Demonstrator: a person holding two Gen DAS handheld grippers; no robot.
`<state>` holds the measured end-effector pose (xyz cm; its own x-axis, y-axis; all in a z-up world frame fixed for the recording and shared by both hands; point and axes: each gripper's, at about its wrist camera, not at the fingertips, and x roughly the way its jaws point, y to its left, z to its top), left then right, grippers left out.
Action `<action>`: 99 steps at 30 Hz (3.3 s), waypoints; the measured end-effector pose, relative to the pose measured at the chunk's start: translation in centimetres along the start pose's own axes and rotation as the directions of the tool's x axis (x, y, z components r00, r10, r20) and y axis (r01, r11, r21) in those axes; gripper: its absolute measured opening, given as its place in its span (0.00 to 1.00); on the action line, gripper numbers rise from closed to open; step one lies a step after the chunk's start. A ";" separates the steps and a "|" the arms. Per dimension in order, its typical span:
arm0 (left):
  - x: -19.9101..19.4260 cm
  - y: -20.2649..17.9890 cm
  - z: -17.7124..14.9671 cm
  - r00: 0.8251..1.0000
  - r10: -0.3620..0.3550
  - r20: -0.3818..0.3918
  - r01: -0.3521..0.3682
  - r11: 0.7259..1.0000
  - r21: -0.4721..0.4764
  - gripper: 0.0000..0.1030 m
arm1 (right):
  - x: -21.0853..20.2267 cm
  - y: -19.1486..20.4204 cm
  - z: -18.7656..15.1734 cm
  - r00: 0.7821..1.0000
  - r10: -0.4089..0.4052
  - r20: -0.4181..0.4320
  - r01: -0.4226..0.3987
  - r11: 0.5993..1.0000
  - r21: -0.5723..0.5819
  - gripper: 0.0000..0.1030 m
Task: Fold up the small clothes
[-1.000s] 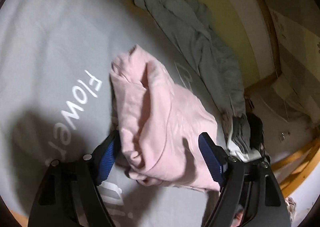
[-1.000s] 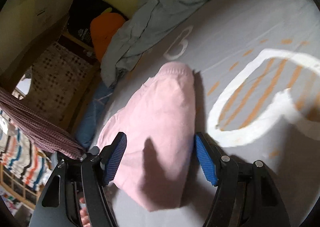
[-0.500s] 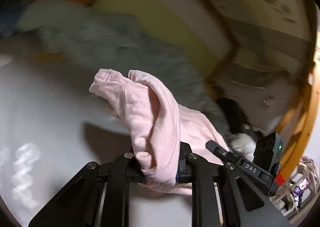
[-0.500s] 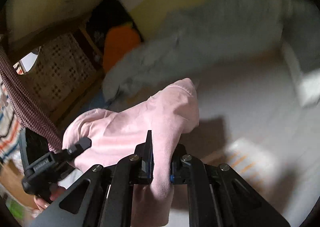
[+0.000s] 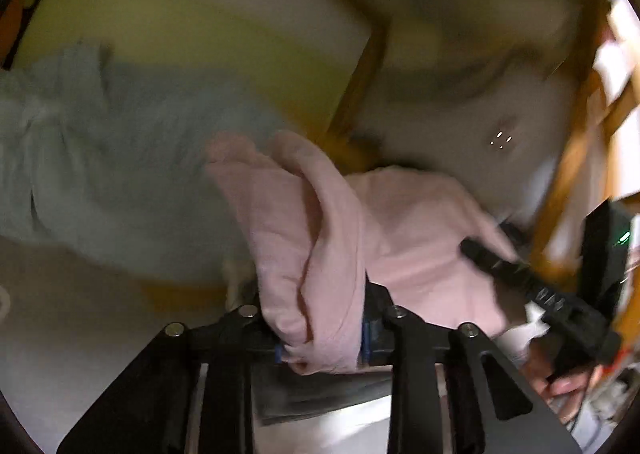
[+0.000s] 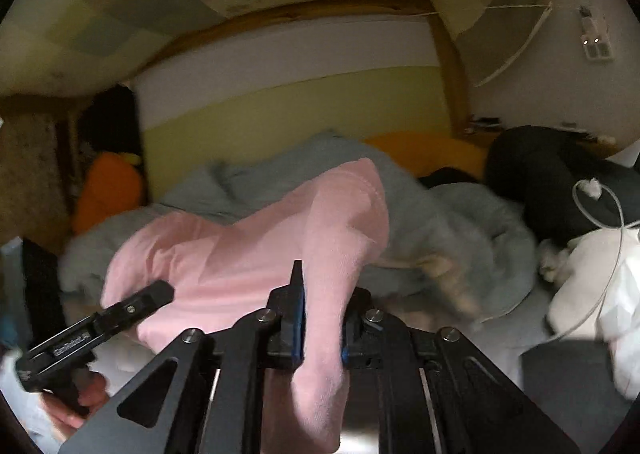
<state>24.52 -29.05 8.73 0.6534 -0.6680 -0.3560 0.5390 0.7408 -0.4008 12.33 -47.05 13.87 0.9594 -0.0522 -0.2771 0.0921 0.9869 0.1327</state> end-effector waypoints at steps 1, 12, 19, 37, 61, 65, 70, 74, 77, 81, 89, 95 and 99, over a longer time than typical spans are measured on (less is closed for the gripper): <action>1.8 0.4 -1.0 0.997 0.060 -0.055 -0.059 0.998 0.016 0.29 | 2.5 -1.8 -1.4 0.997 -0.024 -0.067 0.026 0.999 0.038 0.14; -7.0 1.3 -2.4 0.957 0.243 0.159 -0.262 0.958 0.115 0.85 | -2.7 -7.0 -7.0 0.988 -0.157 -0.015 0.157 0.973 0.172 0.64; -11.4 1.1 -5.2 0.949 0.209 0.237 -0.261 0.940 0.218 1.00 | -8.1 -0.7 -8.4 0.993 -0.089 0.078 0.086 0.996 0.036 1.00; -11.8 0.2 -11.3 0.925 0.211 0.315 -0.315 0.889 0.332 1.00 | -7.2 3.1 -14.0 0.966 -0.185 0.183 0.197 0.979 -0.050 1.00; -11.8 0.2 -11.2 0.916 0.227 0.331 -0.340 0.878 0.338 1.00 | -7.4 3.5 -14.3 0.957 -0.217 0.192 0.232 0.971 -0.061 1.00; -11.7 0.2 -11.2 0.916 0.230 0.329 -0.342 0.878 0.336 1.00 | -7.5 3.4 -14.3 0.958 -0.217 0.187 0.231 0.971 -0.059 1.00; -11.8 0.2 -11.2 0.916 0.230 0.329 -0.341 0.878 0.337 1.00 | -7.3 3.1 -14.2 0.960 -0.212 0.184 0.225 0.973 -0.054 1.00; -11.7 0.2 -11.2 0.914 0.235 0.331 -0.347 0.875 0.338 1.00 | -7.4 3.2 -14.2 0.960 -0.213 0.184 0.226 0.973 -0.054 1.00; -11.7 0.2 -11.2 0.912 0.236 0.337 -0.352 0.872 0.340 1.00 | -7.4 3.2 -14.2 0.959 -0.214 0.184 0.227 0.973 -0.053 1.00; -11.6 -0.1 -11.4 0.907 0.242 0.344 -0.363 0.864 0.349 1.00 | -7.4 3.1 -14.2 0.959 -0.214 0.187 0.228 0.972 -0.055 1.00; -11.7 -0.2 -11.5 0.906 0.251 0.342 -0.368 0.866 0.339 1.00 | -7.2 3.0 -14.2 0.960 -0.214 0.182 0.227 0.973 -0.051 1.00; -11.6 -0.1 -11.4 0.906 0.257 0.338 -0.371 0.866 0.336 1.00 | -7.0 2.8 -14.2 0.962 -0.211 0.171 0.222 0.974 -0.048 1.00; -11.6 -0.1 -11.4 0.905 0.255 0.341 -0.371 0.866 0.334 1.00 | -6.9 2.6 -14.1 0.964 -0.209 0.166 0.219 0.975 -0.042 1.00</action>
<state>10.83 -22.13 3.31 0.9101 -0.3913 -0.1365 0.4026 0.9129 0.0671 2.23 -41.99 2.70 0.9497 -0.2819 -0.1366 0.2883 0.9571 0.0290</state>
